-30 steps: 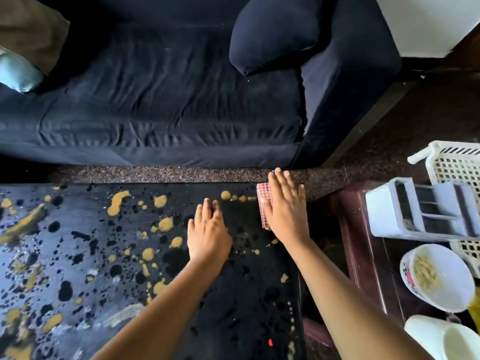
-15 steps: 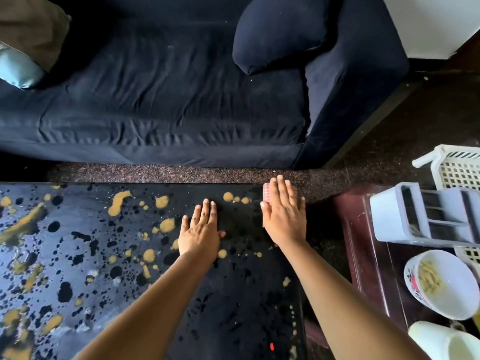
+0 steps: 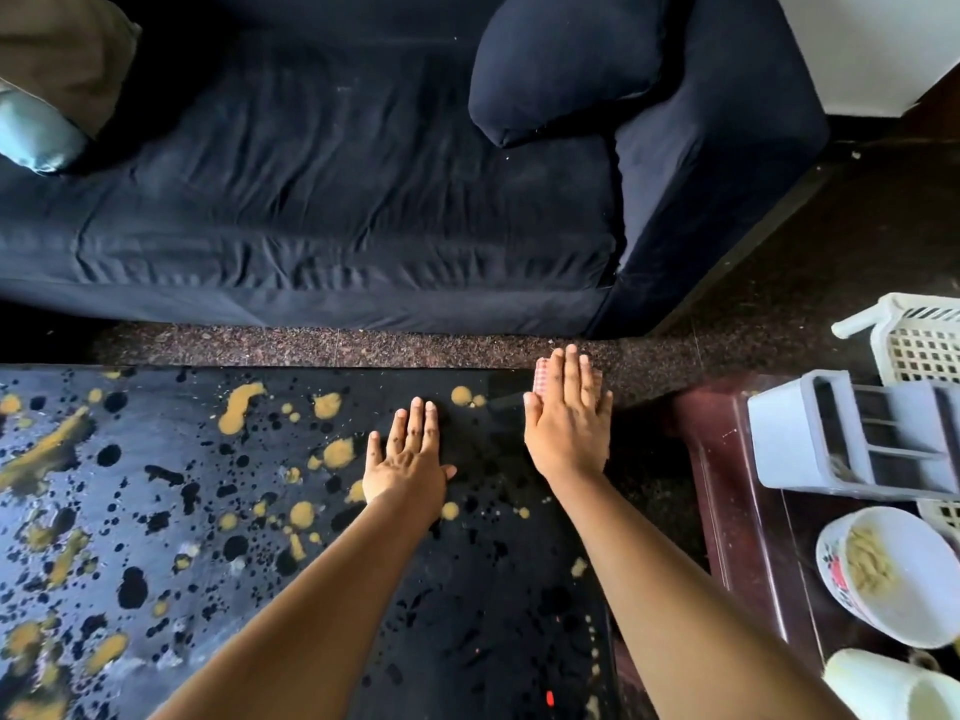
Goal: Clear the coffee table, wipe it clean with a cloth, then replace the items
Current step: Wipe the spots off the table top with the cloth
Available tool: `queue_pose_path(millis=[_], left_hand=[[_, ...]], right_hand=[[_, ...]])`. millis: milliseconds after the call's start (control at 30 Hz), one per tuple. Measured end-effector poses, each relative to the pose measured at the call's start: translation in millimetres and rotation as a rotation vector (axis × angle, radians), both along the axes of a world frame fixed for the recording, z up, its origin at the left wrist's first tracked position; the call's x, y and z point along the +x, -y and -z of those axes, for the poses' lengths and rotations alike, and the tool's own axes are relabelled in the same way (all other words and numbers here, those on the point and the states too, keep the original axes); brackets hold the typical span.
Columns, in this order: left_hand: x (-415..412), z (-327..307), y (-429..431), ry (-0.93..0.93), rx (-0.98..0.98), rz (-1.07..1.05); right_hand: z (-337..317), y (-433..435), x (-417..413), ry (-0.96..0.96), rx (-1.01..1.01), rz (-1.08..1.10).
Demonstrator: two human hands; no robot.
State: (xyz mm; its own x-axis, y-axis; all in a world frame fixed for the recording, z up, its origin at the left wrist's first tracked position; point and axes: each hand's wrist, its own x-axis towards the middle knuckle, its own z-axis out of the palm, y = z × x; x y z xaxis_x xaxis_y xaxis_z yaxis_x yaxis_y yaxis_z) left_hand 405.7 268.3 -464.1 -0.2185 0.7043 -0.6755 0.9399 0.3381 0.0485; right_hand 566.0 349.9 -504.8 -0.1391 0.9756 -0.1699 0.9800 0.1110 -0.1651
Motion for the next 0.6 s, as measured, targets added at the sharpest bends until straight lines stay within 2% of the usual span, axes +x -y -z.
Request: queue_pose_path(millis=[67,267,333,500,600], left_hand=[[0,1,-1,-0.003,-0.011,0.002],[-1,0,-3,-0.005,-0.045,0.003],[-2,-1,-2,-0.002,-0.043,0.008],[-4,0,-2,0.019,-0.036,0.015],[-6,4,0,0.034,-0.028,0.005]], right_hand=[[0,5,-17,-0.013,0.009,-0.017],[2,6,-32,-0.032,0.064,-0.273],[1,3,-17,-0.024,0.066,-0.233],[1,5,-12,-0.018,0.026,0.034],[-2,11,-44,-0.050,0.015,-0.035]])
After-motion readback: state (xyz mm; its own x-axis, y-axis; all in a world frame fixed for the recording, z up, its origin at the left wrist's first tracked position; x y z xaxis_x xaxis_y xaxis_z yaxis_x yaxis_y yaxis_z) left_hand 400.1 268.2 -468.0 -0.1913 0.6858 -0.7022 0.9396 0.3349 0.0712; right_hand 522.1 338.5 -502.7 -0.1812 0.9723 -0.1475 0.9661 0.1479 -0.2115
